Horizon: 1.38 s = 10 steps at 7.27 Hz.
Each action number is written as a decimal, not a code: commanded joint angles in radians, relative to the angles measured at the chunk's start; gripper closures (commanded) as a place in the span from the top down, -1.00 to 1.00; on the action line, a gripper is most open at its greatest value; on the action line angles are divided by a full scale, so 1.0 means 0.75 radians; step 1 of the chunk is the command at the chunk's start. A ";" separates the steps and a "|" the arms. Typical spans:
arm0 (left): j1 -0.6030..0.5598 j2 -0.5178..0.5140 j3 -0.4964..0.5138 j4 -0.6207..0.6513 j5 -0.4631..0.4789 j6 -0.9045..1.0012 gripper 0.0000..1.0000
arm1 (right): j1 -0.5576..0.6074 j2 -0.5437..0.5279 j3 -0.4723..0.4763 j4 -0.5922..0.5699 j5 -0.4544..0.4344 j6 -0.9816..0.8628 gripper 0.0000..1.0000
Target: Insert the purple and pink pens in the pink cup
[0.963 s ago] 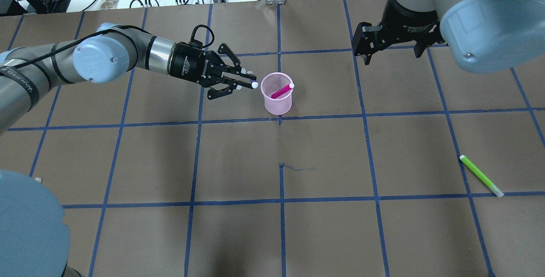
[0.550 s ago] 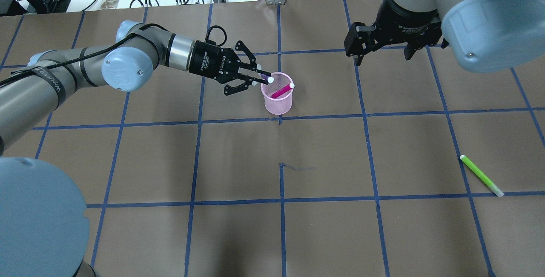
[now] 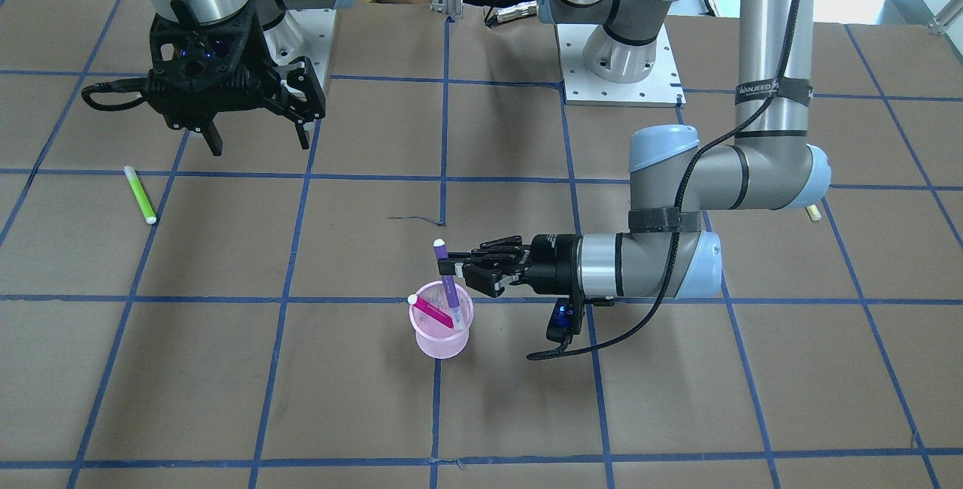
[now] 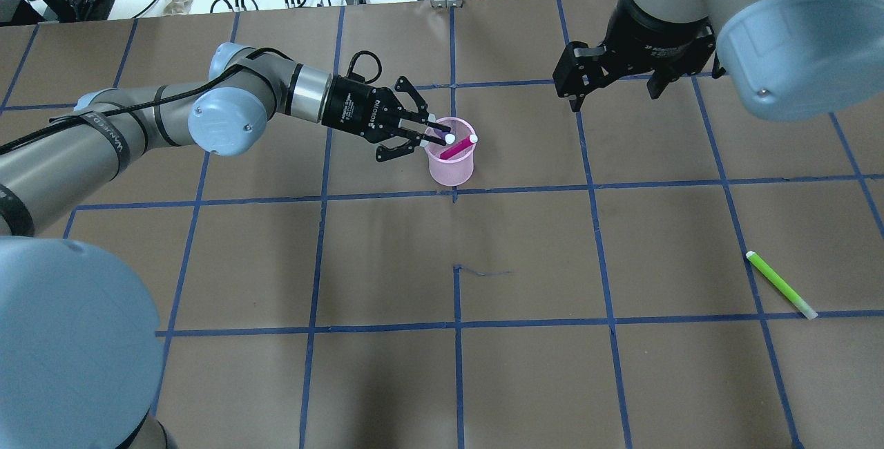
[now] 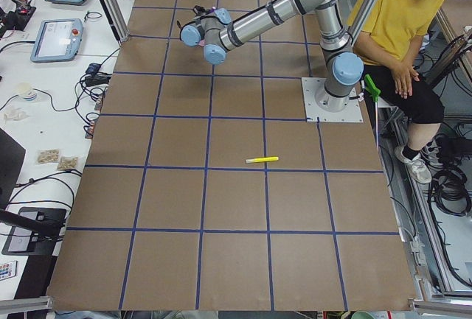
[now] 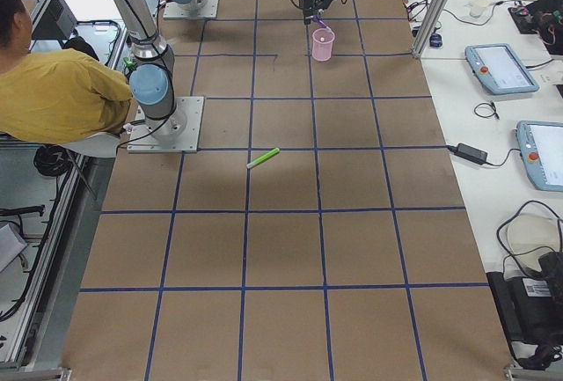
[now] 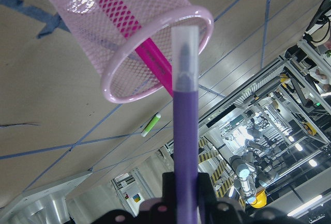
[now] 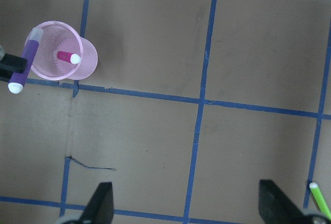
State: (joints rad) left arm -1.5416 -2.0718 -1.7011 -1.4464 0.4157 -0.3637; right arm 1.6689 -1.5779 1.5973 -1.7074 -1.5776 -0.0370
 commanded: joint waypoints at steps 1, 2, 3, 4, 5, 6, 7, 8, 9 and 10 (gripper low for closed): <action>-0.012 -0.001 -0.010 -0.008 0.000 0.017 -1.00 | 0.000 -0.001 0.002 0.000 0.001 -0.002 1.00; -0.014 -0.003 -0.012 -0.010 0.000 0.019 -1.00 | 0.000 0.001 -0.001 0.000 -0.001 -0.002 1.00; -0.018 -0.007 -0.016 -0.012 0.002 0.039 -1.00 | 0.000 -0.001 0.001 0.000 -0.001 -0.002 1.00; -0.021 -0.011 -0.017 -0.013 0.002 0.047 -0.84 | 0.000 0.001 0.002 0.000 -0.001 -0.002 1.00; -0.021 -0.017 -0.017 -0.010 0.004 0.049 0.00 | 0.000 0.001 0.002 0.000 -0.001 -0.002 1.00; -0.021 -0.021 -0.017 -0.008 0.006 0.055 0.35 | 0.000 0.001 0.002 0.000 -0.001 -0.004 1.00; -0.019 -0.021 -0.017 -0.008 0.004 0.055 0.55 | 0.000 0.001 0.002 0.000 -0.001 -0.002 1.00; -0.018 -0.021 -0.015 -0.008 0.006 0.053 0.66 | 0.000 0.001 0.002 0.000 -0.001 -0.002 1.00; -0.016 0.005 0.000 -0.008 0.022 0.035 0.75 | 0.000 0.003 0.002 0.000 -0.001 -0.002 1.00; -0.002 0.048 0.006 -0.012 0.065 0.035 0.85 | 0.000 0.003 0.002 0.000 -0.001 -0.002 1.00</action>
State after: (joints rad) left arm -1.5518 -2.0669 -1.7038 -1.4534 0.4360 -0.3328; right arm 1.6690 -1.5759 1.5984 -1.7073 -1.5785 -0.0384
